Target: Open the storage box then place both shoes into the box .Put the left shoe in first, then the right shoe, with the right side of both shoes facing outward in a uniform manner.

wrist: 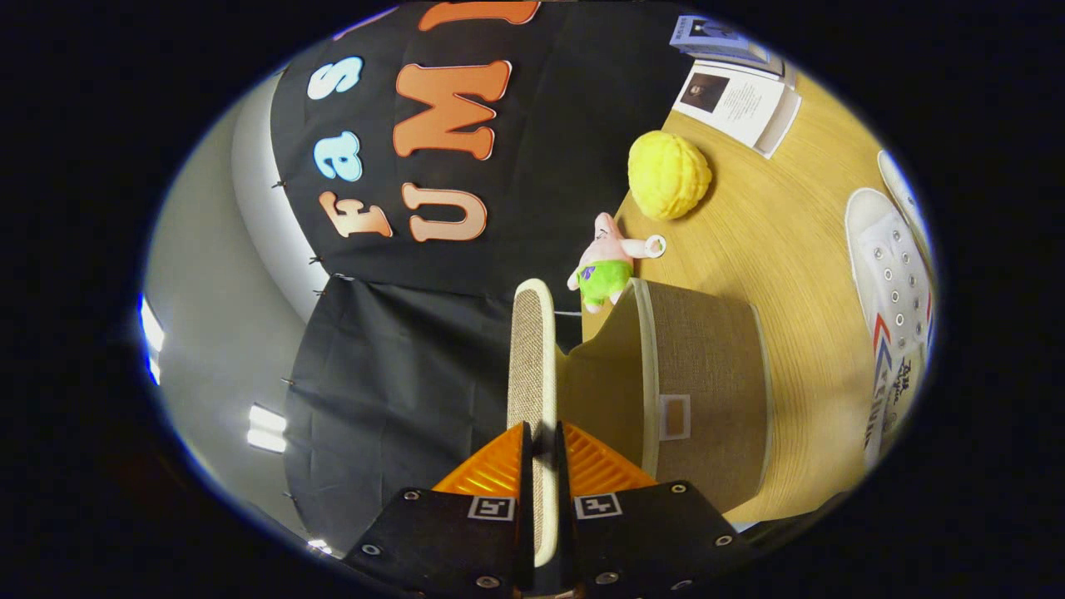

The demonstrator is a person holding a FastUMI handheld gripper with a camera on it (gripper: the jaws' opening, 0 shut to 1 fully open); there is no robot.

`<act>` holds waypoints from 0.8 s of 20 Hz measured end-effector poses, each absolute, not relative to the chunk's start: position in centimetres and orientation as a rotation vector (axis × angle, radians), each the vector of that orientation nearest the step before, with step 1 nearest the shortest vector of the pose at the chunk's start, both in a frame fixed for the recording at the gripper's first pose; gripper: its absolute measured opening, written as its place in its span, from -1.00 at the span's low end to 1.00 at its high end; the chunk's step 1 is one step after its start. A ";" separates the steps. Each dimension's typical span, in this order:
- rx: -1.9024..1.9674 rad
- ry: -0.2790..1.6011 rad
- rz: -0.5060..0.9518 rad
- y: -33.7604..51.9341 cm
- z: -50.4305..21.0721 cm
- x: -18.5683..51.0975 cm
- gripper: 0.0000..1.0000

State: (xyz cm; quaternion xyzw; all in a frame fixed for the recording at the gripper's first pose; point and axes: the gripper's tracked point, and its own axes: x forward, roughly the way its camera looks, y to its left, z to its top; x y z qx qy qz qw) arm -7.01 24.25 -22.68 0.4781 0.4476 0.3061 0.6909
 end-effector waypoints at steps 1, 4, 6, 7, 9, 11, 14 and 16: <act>1.058 0.969 0.657 24.5 -21.7 -7.0 -0.80; 0.998 0.888 0.581 25.6 -19.6 -6.8 -0.99; 0.953 0.862 0.555 26.9 -18.1 -7.1 -0.99; 0.935 0.850 0.549 27.5 -17.2 -7.3 -0.99; 0.898 0.831 0.555 29.4 -15.6 -7.7 -0.99; 0.863 0.816 0.574 31.4 -14.4 -8.0 -0.98; 0.837 0.814 0.605 35.1 -13.4 -8.3 -0.98; 0.831 0.819 0.626 37.5 -13.3 -8.6 -0.98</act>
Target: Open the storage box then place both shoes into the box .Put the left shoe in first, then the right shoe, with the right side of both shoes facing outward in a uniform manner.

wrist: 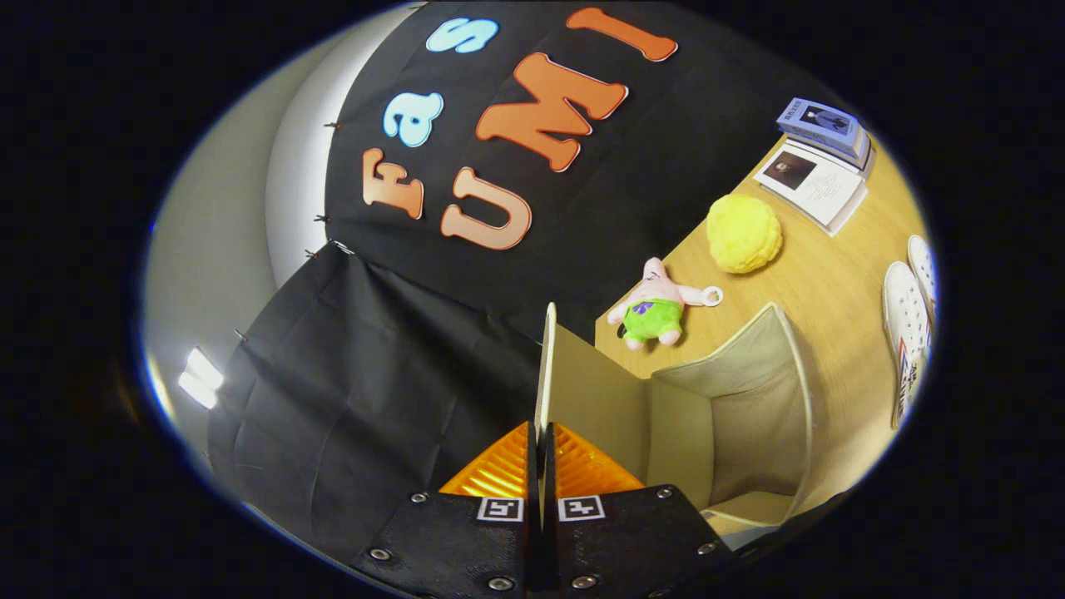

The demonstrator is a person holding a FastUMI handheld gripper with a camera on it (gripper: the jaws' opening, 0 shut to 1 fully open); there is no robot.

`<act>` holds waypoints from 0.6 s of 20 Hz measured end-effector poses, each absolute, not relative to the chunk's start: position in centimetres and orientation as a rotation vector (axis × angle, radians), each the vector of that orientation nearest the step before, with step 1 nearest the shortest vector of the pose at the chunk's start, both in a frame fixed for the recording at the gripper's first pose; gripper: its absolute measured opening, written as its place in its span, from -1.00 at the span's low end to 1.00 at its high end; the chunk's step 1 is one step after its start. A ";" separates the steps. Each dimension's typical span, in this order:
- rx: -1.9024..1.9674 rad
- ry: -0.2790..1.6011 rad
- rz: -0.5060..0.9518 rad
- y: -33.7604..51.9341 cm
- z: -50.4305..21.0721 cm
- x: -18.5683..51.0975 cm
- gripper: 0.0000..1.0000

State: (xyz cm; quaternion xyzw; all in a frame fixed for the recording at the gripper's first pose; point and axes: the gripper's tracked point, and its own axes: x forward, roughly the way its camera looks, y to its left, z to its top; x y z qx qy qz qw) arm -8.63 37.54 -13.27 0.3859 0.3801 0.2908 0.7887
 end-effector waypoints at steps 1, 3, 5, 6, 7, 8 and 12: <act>0.831 0.815 0.625 38.7 -13.3 -8.6 -0.98; 0.812 0.811 0.630 41.3 -13.7 -8.8 -0.97; 0.783 0.826 0.658 44.1 -14.4 -9.5 -0.95; 0.761 0.838 0.674 45.5 -14.7 -10.0 -0.95; 0.739 0.845 0.684 46.8 -15.0 -10.2 -0.95; 0.721 0.849 0.694 47.8 -15.4 -10.4 -0.94; 0.653 0.874 0.731 51.3 -17.7 -11.2 -0.91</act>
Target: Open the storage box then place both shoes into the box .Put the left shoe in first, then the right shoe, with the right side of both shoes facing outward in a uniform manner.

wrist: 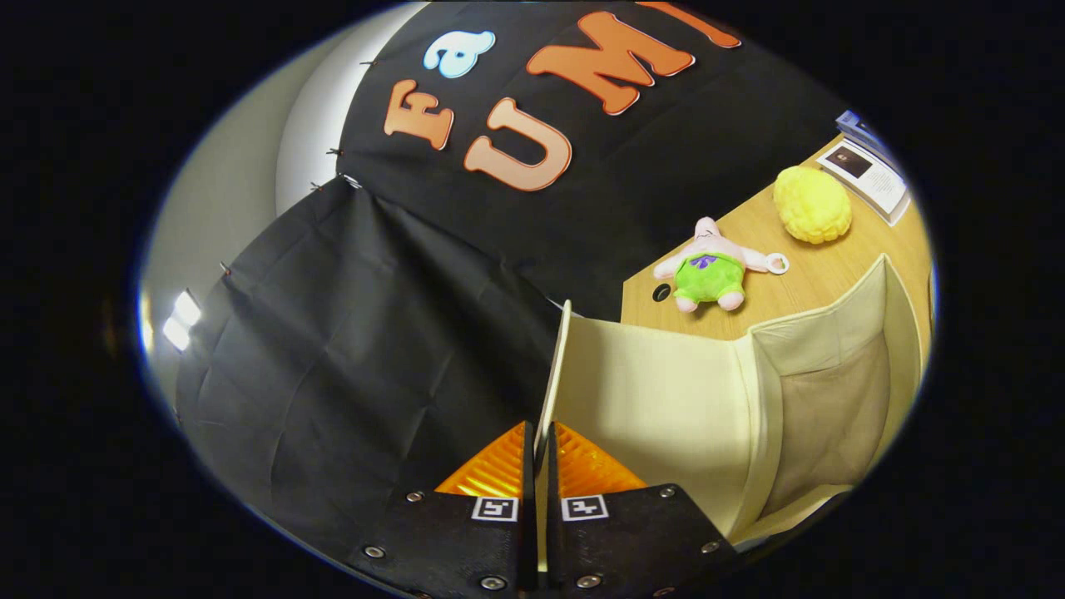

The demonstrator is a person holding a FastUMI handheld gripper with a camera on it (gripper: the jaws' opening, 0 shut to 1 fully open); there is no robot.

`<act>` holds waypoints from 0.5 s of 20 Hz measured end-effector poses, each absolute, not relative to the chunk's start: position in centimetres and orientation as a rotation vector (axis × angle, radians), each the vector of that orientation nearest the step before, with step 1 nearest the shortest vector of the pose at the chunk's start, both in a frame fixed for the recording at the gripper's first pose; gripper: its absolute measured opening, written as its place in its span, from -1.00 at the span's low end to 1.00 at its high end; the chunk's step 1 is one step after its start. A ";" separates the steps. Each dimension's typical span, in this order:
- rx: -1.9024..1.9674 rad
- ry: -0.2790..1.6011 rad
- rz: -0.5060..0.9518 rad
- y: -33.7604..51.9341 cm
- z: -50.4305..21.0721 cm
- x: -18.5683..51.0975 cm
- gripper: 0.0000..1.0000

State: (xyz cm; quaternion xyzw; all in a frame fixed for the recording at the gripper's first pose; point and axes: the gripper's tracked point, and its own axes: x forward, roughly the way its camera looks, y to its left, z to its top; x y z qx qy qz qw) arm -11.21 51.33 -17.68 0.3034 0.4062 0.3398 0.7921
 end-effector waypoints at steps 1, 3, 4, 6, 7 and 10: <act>0.635 0.882 0.738 51.8 -18.1 -11.5 -0.89; 0.613 0.886 0.747 52.1 -18.7 -11.9 -0.83; 0.607 0.883 0.745 52.3 -19.1 -11.6 -0.58; 0.583 0.860 0.719 51.2 -19.2 -11.0 0.13; 0.566 0.845 0.703 50.4 -19.3 -10.6 0.49; 0.543 0.808 0.658 47.8 -19.3 -9.4 0.95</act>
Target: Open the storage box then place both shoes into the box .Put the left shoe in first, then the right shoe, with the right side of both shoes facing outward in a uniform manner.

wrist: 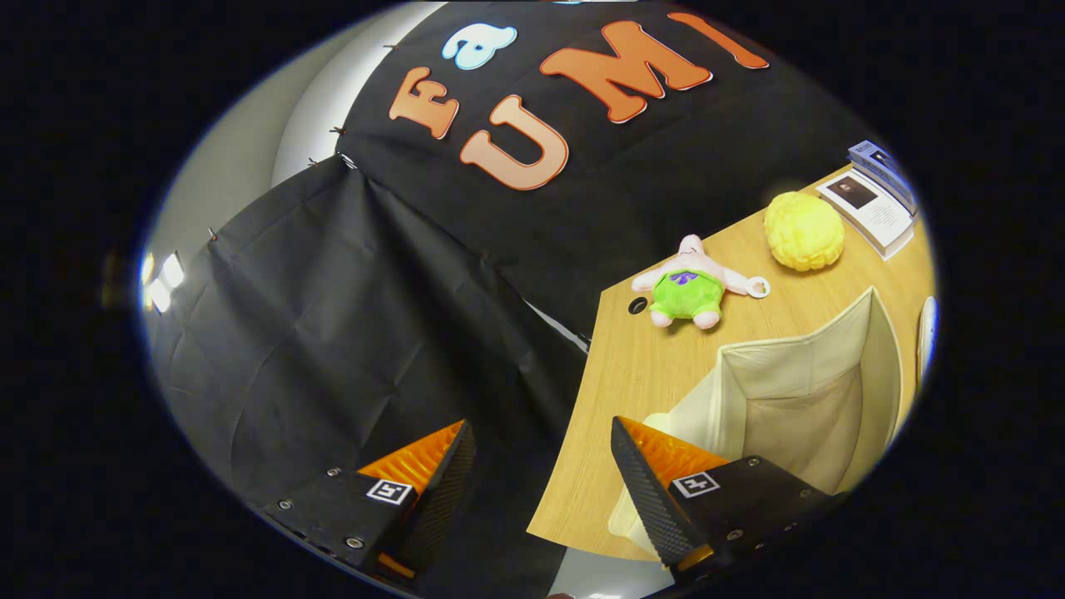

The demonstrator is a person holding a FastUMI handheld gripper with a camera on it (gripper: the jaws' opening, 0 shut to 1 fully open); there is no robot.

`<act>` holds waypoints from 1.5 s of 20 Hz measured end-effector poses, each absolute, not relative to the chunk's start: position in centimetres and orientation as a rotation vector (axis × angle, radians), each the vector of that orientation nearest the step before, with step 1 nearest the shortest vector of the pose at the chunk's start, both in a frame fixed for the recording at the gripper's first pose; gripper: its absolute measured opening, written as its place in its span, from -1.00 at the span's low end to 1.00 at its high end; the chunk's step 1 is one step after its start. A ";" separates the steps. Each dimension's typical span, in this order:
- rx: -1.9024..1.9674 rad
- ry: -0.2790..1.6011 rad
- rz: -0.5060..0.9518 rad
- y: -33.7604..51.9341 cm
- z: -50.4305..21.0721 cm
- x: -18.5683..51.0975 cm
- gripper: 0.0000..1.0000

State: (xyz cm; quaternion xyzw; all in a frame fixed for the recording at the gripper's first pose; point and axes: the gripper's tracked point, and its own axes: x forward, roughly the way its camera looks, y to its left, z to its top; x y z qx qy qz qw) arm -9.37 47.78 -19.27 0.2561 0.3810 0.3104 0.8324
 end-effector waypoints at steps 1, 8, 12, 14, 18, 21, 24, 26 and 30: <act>0.541 0.794 0.644 46.9 -19.1 -9.0 0.95; 0.432 0.673 0.500 37.1 -18.6 -5.9 0.96; 0.375 0.643 0.361 28.8 -20.1 -4.5 0.95; 0.333 0.645 0.279 23.9 -21.7 -4.1 0.96; 0.253 0.672 0.119 14.5 -25.7 -4.1 0.95; 0.221 0.725 0.031 9.4 -29.1 -5.3 0.95; 0.219 0.781 -0.035 6.2 -32.6 -6.3 0.91; 0.208 0.821 -0.059 5.0 -34.7 -6.8 0.82; 0.197 0.887 -0.101 3.9 -38.2 -7.6 0.45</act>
